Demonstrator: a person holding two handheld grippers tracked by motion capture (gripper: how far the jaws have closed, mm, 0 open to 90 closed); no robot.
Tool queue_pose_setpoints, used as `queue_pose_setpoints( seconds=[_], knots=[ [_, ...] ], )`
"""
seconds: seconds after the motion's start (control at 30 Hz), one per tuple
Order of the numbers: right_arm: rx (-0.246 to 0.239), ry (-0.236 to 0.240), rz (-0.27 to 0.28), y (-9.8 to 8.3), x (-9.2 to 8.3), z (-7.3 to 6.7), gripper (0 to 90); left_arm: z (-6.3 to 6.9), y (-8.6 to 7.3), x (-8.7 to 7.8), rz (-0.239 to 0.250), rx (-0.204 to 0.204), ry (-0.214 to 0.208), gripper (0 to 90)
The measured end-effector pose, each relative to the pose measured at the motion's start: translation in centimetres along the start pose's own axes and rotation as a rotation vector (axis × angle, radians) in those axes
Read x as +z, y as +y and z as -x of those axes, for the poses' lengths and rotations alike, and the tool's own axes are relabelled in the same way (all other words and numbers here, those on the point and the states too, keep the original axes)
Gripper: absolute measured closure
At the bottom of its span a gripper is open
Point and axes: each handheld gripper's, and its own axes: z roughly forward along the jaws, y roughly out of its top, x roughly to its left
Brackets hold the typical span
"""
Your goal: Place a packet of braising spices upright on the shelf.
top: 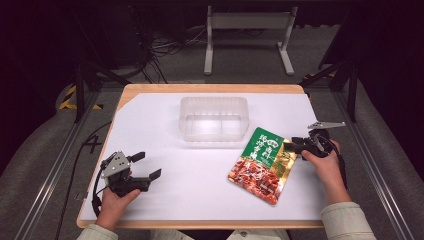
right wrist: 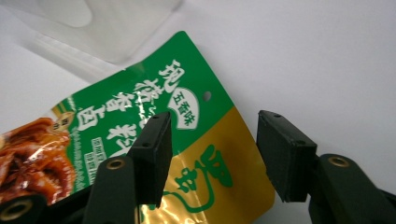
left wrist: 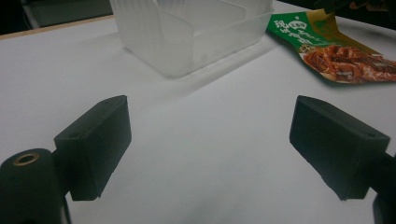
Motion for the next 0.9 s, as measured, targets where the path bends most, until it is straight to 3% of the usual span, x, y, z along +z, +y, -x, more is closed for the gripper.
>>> queue_pose_setpoints(
  seconds=[0.03, 0.27, 0.3, 0.63, 0.73, 0.9],
  knots=[
    [-0.015, 0.031, 0.006, 0.0, -0.4, -0.3, 50.9, 0.0, 0.0, 0.0, -0.002, 0.0, 0.0, 13.6],
    [-0.068, 0.111, -0.014, 0.0, -0.9, -1.1, 60.7, 0.0, 0.1, 0.1, -0.001, 0.007, 0.001, 13.6],
    [-0.076, 0.14, -0.045, -0.1, -0.7, -1.3, 64.7, 0.0, 0.1, 0.1, 0.0, 0.007, 0.0, 13.6],
    [-0.142, 0.074, -0.129, -0.5, 1.2, -1.7, 61.7, 0.0, 0.1, 0.2, -0.001, 0.007, 0.001, 13.6],
    [-0.17, 0.032, -0.162, -0.8, 2.0, -1.8, 69.5, 0.0, 0.1, 0.1, -0.002, 0.007, 0.003, 13.6],
    [-0.162, -0.008, -0.15, -1.0, 2.1, -1.5, 83.5, 0.0, 0.0, 0.1, -0.004, 0.005, 0.007, 13.7]
  ],
)
